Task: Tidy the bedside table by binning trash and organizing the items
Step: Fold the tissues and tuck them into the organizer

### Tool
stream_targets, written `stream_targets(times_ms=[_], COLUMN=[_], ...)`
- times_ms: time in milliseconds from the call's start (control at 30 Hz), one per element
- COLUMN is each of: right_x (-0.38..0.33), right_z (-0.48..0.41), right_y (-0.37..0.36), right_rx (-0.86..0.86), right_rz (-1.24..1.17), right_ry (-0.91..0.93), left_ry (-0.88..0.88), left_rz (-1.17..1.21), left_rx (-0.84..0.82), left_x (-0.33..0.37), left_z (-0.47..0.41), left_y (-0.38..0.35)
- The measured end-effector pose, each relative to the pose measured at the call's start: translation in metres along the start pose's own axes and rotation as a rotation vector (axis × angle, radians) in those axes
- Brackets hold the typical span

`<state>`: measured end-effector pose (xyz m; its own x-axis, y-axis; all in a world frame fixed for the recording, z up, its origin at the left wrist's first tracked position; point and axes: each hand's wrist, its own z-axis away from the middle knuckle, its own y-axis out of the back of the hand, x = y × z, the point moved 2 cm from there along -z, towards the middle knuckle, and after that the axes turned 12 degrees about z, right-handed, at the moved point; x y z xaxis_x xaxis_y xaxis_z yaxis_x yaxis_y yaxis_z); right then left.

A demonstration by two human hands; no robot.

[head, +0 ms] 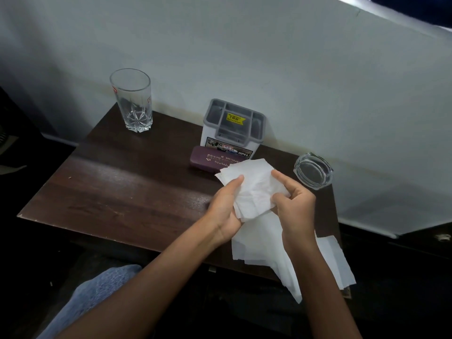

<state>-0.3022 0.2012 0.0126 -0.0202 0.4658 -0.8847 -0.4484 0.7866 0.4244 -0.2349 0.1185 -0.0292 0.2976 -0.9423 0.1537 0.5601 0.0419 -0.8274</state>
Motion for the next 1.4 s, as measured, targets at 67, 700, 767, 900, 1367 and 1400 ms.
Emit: stream_targets(times_ms=[67, 700, 767, 900, 1367, 1400], right_x=[-0.002, 0.051, 0.056, 0.056, -0.001, -0.006], right_z=[0.001, -0.045, -0.049, -0.047, -0.036, -0.034], right_y=[0.0, 0.03, 0.019, 0.003, 0.048, 0.051], right_rx=[0.0, -0.126, -0.098, -0.037, -0.206, -0.216], right_rz=[0.058, 0.769, 0.853, 0.963, 0.0, -0.059], right_ry=[0.045, 0.151, 0.211, 0.268, 0.24, 0.241], left_ry=[-0.026, -0.523, -0.516, -0.508, -0.486, -0.479], left_rz=[-0.017, -0.282, -0.276, -0.265, -0.273, -0.279], left_rx=[0.022, 0.409, 0.41, 0.424, 0.378, 0.368], left_x=[0.0, 0.04, 0.04, 0.042, 0.048, 0.048], left_z=[-0.002, -0.002, -0.002, -0.001, 0.003, 0.004], left_y=[0.001, 0.009, 0.01, 0.01, 0.006, 0.005])
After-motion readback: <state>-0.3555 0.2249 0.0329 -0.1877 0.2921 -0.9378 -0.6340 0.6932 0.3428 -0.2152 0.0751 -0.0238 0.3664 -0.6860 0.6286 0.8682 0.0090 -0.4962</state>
